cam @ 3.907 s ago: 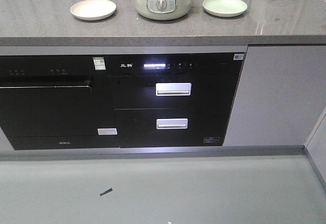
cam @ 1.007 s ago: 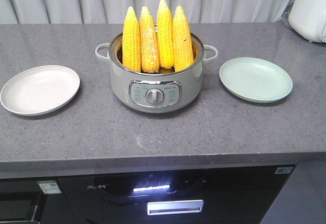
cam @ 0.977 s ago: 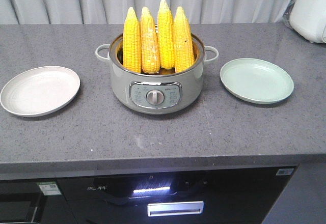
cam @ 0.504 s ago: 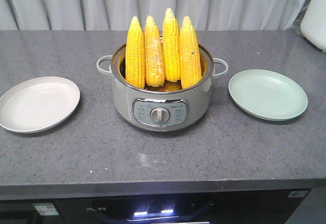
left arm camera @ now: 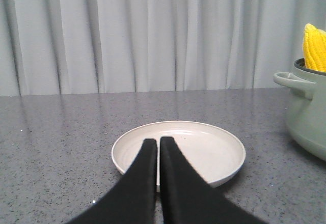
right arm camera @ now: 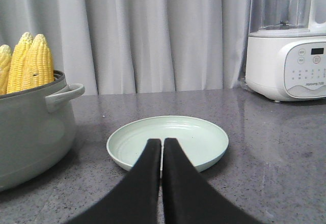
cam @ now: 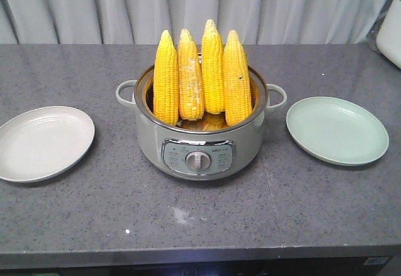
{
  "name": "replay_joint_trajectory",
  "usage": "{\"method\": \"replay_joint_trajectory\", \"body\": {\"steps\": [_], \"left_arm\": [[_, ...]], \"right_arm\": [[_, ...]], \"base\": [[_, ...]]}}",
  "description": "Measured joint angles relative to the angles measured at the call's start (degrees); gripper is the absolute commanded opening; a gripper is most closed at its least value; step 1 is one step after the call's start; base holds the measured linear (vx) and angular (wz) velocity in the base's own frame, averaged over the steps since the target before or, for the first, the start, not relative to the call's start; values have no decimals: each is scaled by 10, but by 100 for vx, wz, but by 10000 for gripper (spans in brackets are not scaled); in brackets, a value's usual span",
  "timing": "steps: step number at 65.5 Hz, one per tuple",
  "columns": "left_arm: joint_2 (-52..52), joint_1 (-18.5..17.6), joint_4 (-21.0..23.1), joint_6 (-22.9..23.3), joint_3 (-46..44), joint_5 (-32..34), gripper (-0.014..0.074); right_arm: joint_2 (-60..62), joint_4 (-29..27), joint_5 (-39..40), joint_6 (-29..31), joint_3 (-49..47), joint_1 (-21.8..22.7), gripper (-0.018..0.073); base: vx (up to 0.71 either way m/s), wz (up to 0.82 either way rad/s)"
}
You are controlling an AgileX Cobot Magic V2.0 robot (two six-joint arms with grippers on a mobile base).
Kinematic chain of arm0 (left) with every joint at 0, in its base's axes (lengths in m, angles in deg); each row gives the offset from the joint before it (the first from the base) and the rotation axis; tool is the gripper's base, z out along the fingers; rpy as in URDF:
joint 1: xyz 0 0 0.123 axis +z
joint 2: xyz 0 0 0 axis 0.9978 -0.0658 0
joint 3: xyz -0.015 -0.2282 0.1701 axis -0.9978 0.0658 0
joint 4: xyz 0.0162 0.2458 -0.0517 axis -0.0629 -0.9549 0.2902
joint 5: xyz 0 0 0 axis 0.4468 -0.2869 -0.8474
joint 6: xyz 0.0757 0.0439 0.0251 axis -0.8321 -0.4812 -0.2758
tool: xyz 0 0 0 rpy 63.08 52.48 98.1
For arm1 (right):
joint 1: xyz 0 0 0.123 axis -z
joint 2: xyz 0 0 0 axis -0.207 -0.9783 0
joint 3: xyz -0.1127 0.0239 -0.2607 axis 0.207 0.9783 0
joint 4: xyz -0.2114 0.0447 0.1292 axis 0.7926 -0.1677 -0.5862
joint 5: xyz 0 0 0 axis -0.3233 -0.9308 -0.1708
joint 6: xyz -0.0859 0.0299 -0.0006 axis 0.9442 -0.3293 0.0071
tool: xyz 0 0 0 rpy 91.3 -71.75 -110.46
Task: Distribute corn equally
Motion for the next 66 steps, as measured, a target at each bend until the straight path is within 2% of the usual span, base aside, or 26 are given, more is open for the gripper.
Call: {"method": "replay_joint_trajectory", "body": {"steps": [66], "left_arm": [[0, 0, 0, 0, 0, 0, -6]], "right_arm": [[0, 0, 0, 0, 0, 0, -7]], "base": [[2, 1]]}}
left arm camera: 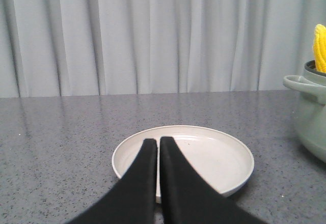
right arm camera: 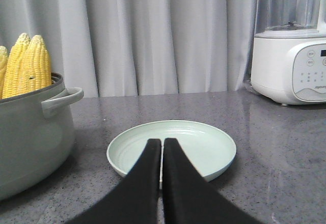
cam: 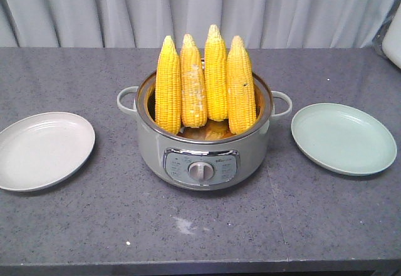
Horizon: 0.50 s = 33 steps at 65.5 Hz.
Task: Distribute corn equally
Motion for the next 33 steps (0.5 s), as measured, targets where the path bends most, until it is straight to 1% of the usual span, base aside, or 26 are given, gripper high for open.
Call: {"method": "replay_joint_trajectory", "body": {"steps": [33], "left_arm": [[0, 0, 0, 0, 0, 0, -6]], "right_arm": [[0, 0, 0, 0, 0, 0, -7]], "base": [[1, 3]]}}
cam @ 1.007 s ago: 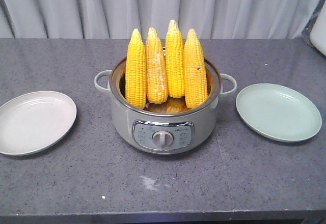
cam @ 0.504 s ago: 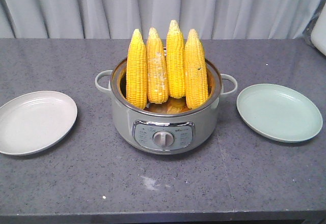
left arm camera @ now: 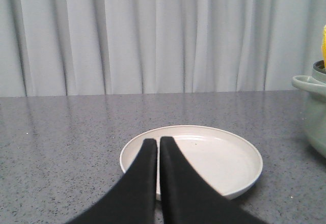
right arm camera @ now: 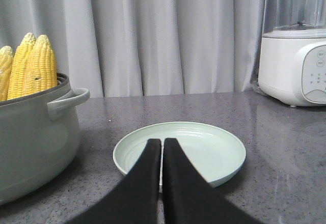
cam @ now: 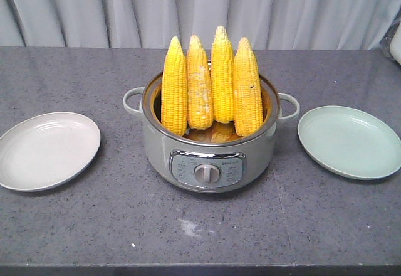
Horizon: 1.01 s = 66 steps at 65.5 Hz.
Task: Distribute corn equally
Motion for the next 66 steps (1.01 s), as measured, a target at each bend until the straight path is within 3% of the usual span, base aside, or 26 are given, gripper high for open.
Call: {"method": "replay_joint_trajectory", "body": {"steps": [66], "left_arm": [[0, 0, 0, 0, 0, 0, -6]], "right_arm": [[0, 0, 3, 0, 0, 0, -7]], "base": [[0, 0]]}}
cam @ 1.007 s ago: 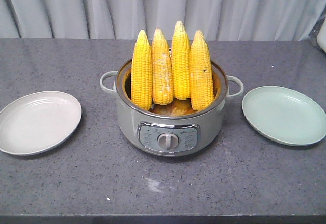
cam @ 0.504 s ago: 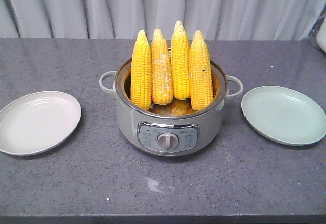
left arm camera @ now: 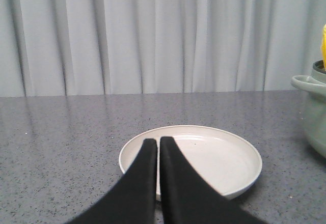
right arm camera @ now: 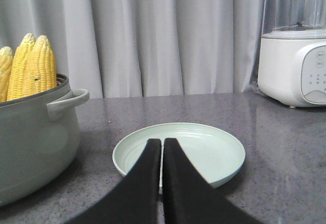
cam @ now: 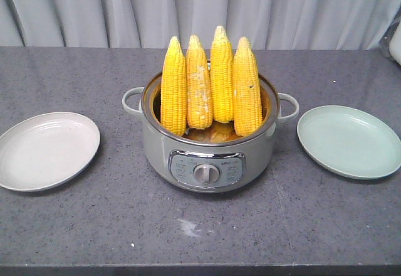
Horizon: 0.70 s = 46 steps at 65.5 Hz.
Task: Distribute corn equally
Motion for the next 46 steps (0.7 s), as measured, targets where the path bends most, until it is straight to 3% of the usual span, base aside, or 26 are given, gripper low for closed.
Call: {"method": "replay_joint_trajectory", "body": {"steps": [13, 28, 46], "left_arm": [[0, 0, 1, 5, 0, 0, -6], [-15, 0, 1, 26, -119, -59, -6], [-225, 0, 1, 29, -358, -275, -6]], "right_arm": [[0, -7, 40, 0, -1, 0, -7], [-54, -21, -64, 0, -103, 0, -7], [-217, -21, -273, 3, -304, 0, -7]], "base": [[0, 0], [0, 0], [0, 0]]}}
